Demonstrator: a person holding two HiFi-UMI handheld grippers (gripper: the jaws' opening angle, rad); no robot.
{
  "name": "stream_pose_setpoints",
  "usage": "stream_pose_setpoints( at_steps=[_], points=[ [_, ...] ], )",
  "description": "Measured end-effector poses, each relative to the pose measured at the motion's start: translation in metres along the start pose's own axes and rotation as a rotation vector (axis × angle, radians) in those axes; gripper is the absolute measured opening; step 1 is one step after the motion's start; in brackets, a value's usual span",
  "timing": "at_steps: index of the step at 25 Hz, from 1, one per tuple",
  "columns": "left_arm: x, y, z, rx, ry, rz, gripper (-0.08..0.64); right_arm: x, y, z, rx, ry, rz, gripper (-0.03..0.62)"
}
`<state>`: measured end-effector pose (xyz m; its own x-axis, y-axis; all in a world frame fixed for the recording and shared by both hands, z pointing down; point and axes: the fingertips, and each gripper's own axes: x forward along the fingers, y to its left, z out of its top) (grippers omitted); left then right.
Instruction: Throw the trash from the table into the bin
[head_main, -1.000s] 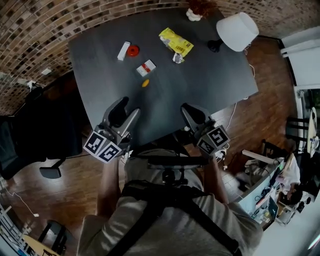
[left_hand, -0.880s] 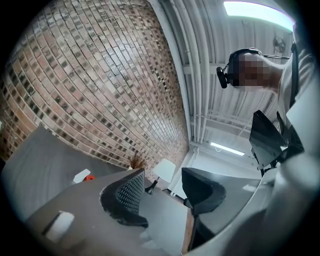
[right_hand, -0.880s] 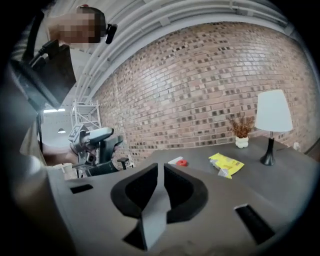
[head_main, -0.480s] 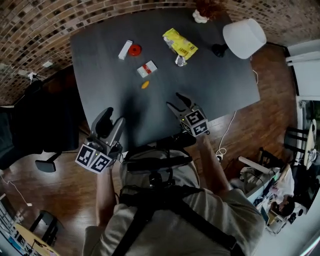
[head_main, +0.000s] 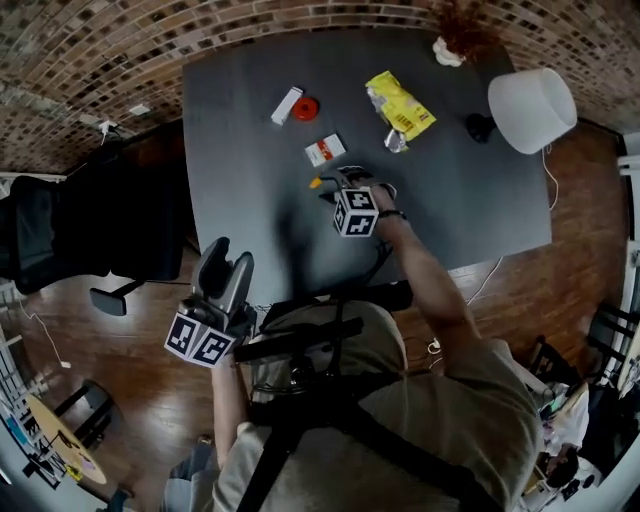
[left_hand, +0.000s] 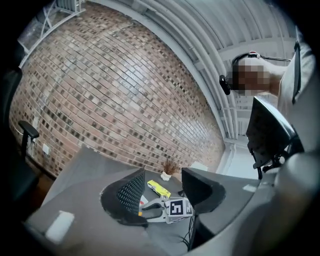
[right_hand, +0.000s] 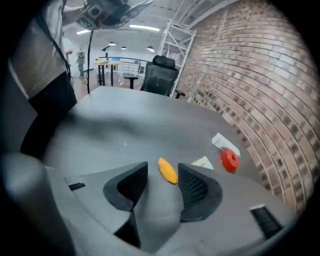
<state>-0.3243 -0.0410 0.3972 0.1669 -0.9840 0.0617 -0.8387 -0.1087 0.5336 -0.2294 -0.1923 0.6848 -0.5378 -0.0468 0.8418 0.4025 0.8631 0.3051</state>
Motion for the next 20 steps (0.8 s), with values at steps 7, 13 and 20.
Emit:
stream_pose_setpoints(
  at_steps=[7, 13, 20],
  points=[
    [-0.023, 0.008, 0.003, -0.007, -0.058, 0.071, 0.222, 0.027, 0.001, 0.001, -0.028, 0.017, 0.148, 0.14],
    [-0.027, 0.014, 0.004, -0.03, -0.072, 0.028, 0.222, 0.011, 0.006, -0.005, 0.047, 0.079, 0.094, 0.075],
    [0.005, 0.008, -0.006, -0.059, 0.049, -0.185, 0.222, -0.083, 0.034, 0.0, 0.528, -0.1, -0.112, 0.066]
  ],
)
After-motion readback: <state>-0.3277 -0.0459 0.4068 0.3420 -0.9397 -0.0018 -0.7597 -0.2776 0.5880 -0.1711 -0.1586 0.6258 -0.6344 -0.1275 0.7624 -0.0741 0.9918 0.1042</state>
